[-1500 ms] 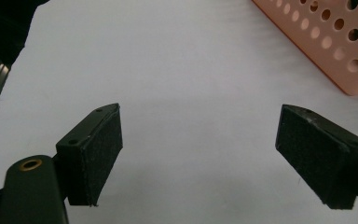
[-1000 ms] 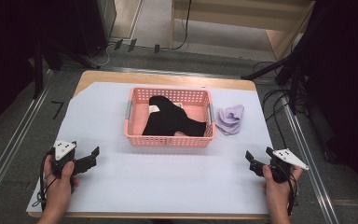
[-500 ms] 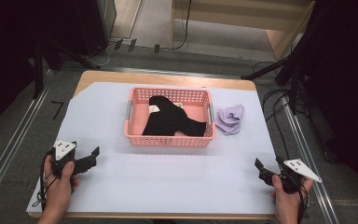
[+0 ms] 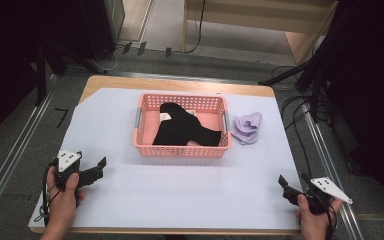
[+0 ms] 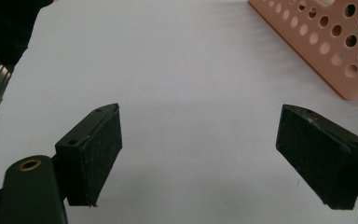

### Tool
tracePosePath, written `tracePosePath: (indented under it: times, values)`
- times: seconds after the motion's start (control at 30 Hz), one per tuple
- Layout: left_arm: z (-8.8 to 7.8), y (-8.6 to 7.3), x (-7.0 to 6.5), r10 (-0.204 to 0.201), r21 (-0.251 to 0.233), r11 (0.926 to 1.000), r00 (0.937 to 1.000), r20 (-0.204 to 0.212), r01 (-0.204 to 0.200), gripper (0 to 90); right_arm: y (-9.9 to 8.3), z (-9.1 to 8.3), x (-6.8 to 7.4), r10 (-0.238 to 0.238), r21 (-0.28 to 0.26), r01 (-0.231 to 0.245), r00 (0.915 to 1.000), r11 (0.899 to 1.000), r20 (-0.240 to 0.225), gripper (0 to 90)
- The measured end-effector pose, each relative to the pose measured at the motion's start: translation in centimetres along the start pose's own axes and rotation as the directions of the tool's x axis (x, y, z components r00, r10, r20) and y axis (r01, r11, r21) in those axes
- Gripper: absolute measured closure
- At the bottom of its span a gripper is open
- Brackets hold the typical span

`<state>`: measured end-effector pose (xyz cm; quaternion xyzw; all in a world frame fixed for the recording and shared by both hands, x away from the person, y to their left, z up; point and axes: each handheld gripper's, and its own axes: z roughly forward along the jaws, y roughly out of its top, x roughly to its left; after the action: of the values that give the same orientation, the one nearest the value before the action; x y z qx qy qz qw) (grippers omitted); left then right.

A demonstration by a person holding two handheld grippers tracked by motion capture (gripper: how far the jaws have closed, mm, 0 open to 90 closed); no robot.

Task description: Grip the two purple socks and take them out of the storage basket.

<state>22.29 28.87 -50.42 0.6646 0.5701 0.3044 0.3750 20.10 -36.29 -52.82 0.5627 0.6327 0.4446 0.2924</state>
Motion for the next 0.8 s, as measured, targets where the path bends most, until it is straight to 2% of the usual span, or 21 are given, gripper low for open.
tracePosePath:
  times: [0.07,0.17,0.27,0.8]
  values:
    - [0.07,0.0,-0.06,0.004,0.0,1.0,1.0,0.001,-0.004,14.9,-0.02,0.11,-0.06,0.008,0.014,-0.008,1.0,1.0,0.0,13.3]
    - [0.1,0.01,-0.06,0.005,0.002,1.0,1.0,0.002,-0.005,15.0,-0.05,0.21,0.05,-0.006,0.014,0.006,1.0,1.0,-0.002,13.3]
    - [0.1,0.03,-0.09,0.009,0.009,0.9999,1.0,0.0,-0.009,15.0,-0.08,0.3,0.29,-0.044,0.019,0.044,0.999,0.999,-0.004,13.4]
    - [0.2,0.05,-0.18,0.015,0.014,0.9998,0.9999,-0.001,-0.015,15.1,-0.08,0.39,0.34,-0.036,0.033,0.036,0.9994,0.999,-0.002,13.4]
